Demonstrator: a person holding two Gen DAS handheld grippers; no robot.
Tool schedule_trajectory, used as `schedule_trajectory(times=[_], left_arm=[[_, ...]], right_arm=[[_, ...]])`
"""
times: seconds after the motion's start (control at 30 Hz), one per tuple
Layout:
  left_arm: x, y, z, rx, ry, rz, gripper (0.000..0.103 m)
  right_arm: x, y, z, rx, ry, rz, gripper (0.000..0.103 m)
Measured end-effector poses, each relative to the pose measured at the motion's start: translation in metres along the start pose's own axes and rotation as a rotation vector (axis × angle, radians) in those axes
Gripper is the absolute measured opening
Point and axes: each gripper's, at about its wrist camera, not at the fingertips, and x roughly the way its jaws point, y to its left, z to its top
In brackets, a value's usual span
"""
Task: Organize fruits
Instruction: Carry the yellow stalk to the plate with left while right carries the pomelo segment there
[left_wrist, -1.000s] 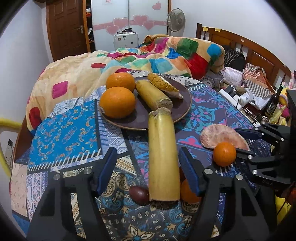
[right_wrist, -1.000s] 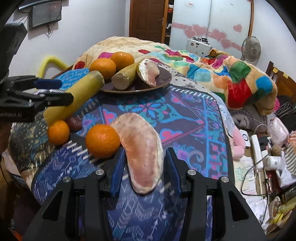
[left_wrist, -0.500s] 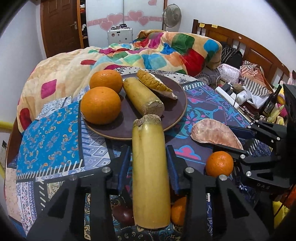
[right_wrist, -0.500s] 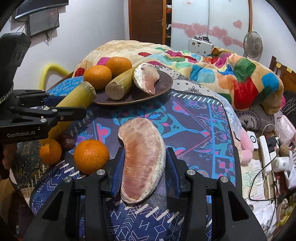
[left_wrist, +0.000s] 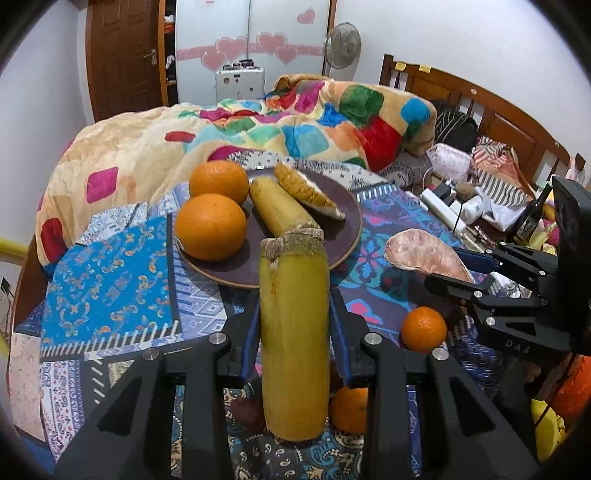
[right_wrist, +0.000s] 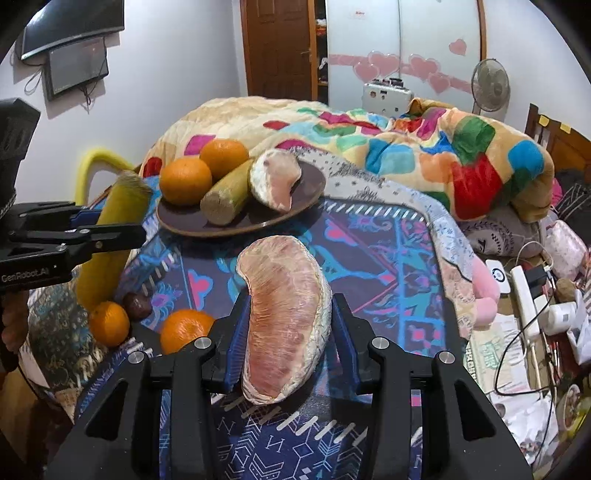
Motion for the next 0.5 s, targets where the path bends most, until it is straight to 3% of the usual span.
schedule_trajectory(times=[0.23, 0.5], left_arm=[[-0.022, 0.002, 0.012, -0.004, -0.063, 0.005, 0.034], [-0.021, 0.01, 0.032, -0.025, -0.084, -0.012, 0.034]], right_arm=[[-0.017, -0.002, 0.018, 0.022, -0.072, -0.005, 0.039], [-0.019, -0.004, 0.038, 0.043, -0.136, -0.006, 0.039]])
